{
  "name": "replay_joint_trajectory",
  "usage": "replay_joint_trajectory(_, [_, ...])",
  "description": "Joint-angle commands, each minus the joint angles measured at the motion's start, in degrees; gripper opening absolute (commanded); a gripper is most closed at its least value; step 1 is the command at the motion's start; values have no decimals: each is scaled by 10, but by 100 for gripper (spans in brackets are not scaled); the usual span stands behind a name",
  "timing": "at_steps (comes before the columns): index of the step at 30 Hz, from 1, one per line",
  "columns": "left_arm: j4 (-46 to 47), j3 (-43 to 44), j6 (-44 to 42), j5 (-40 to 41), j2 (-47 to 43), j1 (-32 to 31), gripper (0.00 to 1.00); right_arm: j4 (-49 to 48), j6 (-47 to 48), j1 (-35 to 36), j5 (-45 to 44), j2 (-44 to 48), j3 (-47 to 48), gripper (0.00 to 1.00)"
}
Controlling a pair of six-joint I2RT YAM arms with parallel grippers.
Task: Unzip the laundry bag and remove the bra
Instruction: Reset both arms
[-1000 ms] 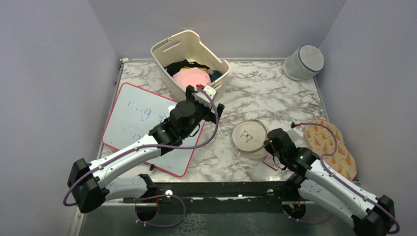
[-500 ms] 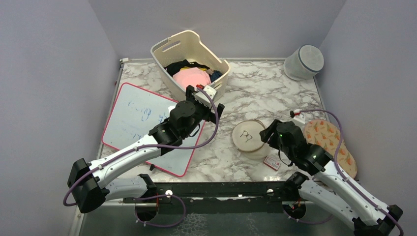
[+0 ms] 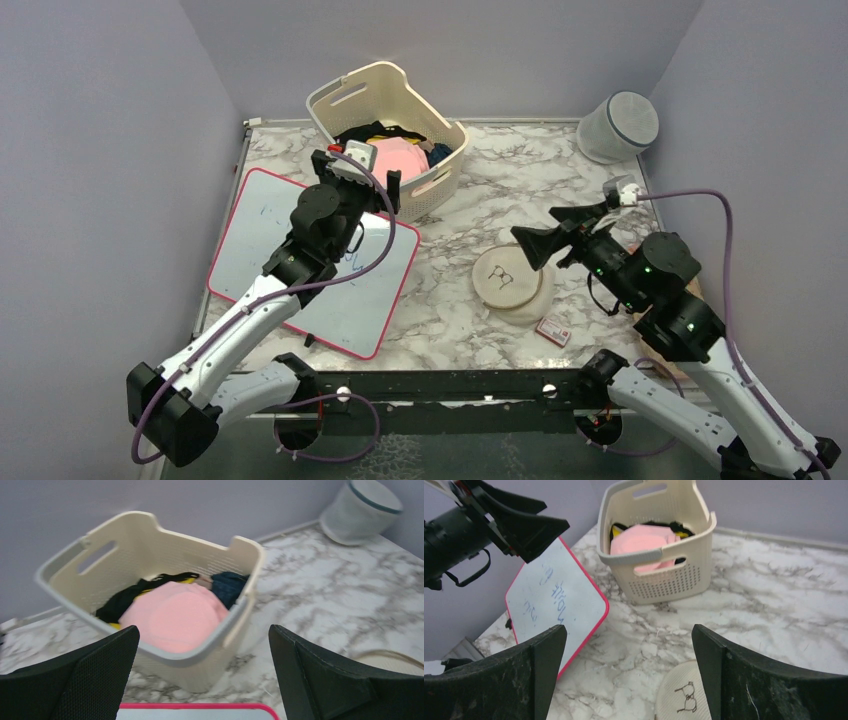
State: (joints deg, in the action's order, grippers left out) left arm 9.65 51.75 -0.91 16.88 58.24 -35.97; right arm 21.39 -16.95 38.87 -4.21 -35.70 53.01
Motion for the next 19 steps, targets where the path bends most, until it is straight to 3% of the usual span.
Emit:
replay_joint_trajectory(1, [-58, 89, 42, -19, -36, 8, 99, 39, 108, -1, 8, 21, 93, 95])
replay_joint_trajectory(4, [-104, 166, 80, -40, -62, 8, 99, 96, 151, -1, -1, 19, 188, 96])
replay_joint_trajectory(8, [-107, 206, 89, -57, -110, 8, 99, 133, 150, -1, -24, 19, 265, 97])
replay_joint_trajectory(14, [-184, 281, 94, -47, -103, 8, 99, 89, 140, -2, -62, 58, 257, 100])
replay_joint_trajectory(19, [-198, 269, 111, 1, -121, 8, 99, 80, 132, -1, -144, 46, 258, 99])
